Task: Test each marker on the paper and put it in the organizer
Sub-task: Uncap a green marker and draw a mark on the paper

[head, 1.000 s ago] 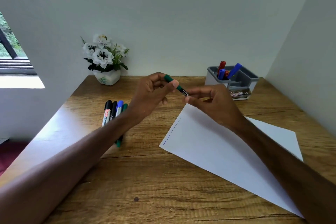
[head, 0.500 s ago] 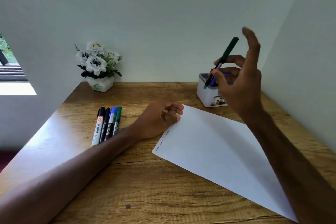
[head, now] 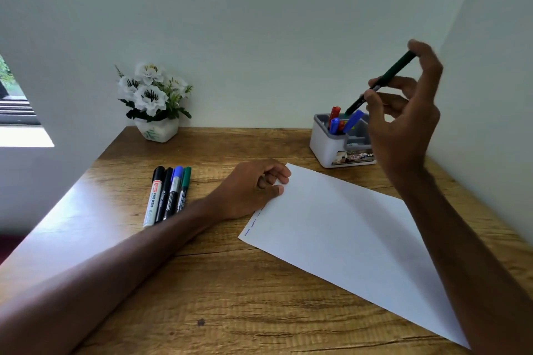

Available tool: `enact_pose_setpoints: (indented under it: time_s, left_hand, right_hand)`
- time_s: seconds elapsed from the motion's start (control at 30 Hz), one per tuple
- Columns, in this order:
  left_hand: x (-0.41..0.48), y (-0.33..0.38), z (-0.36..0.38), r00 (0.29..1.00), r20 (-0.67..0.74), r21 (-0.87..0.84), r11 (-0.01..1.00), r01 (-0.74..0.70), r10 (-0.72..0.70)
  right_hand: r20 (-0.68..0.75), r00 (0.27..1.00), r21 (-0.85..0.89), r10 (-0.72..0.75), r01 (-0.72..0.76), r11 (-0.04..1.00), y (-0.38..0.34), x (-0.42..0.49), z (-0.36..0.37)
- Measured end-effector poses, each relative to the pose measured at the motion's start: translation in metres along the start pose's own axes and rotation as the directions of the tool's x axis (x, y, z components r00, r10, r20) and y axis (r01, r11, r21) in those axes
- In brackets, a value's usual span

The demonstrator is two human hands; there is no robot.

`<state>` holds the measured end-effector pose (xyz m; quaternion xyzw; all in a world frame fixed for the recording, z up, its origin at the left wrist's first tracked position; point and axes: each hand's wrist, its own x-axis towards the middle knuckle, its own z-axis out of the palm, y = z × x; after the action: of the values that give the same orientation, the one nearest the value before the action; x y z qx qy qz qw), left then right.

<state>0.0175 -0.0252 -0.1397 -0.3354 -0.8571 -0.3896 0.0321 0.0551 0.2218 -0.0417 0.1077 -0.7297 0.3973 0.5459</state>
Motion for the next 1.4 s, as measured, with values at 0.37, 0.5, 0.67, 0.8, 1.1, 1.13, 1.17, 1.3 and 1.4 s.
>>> enact_pose_setpoints:
  time_s: [0.37, 0.5, 0.67, 0.8, 1.1, 1.13, 1.17, 1.3, 1.4]
  left_hand:
    - [0.0, -0.001, 0.001, 1.0, 0.01, -0.013, 1.0, 0.011, -0.011]
    - [0.0, -0.001, 0.0, 1.0, 0.011, -0.004, 1.0, 0.013, -0.013]
    - [0.0, 0.0, 0.0, 1.0, 0.014, 0.006, 1.0, 0.008, -0.009]
    - [0.0, -0.001, 0.001, 1.0, 0.009, 0.009, 1.0, 0.002, -0.002]
    - [0.001, -0.004, 0.001, 1.0, 0.007, -0.011, 1.0, -0.019, 0.019]
    - [0.001, -0.005, 0.001, 1.0, 0.008, -0.012, 1.0, -0.02, 0.021]
    - [0.001, -0.005, 0.001, 1.0, 0.013, -0.011, 1.0, -0.017, 0.017]
    - [0.002, 0.0, -0.004, 0.999, 0.044, 0.005, 1.0, -0.014, 0.014]
    - [0.005, 0.008, -0.016, 0.999, 0.05, 0.048, 0.999, -0.015, 0.013]
  right_hand:
    - [0.057, 0.996, -0.083, -0.064, 0.069, 0.994, 0.01, -0.003, 0.006]
    - [0.167, 0.986, -0.137, -0.022, 0.045, 0.99, 0.019, -0.009, 0.011]
    - [0.216, 0.976, -0.186, -0.012, 0.053, 0.981, 0.027, -0.009, 0.016]
    - [0.252, 0.968, -0.279, -0.009, 0.081, 0.957, 0.04, -0.01, 0.02]
    - [0.355, 0.935, -0.407, -0.02, 0.174, 0.897, 0.057, -0.016, 0.023]
    - [0.348, 0.937, -0.399, -0.027, 0.174, 0.9, 0.056, -0.015, 0.023]
    - [0.328, 0.943, -0.386, -0.046, 0.178, 0.905, 0.053, -0.014, 0.023]
    - [0.173, 0.971, -0.303, -0.167, 0.214, 0.929, 0.029, -0.015, 0.022]
    - [0.146, 0.948, -0.191, -0.282, 0.307, 0.932, -0.01, -0.026, 0.031]
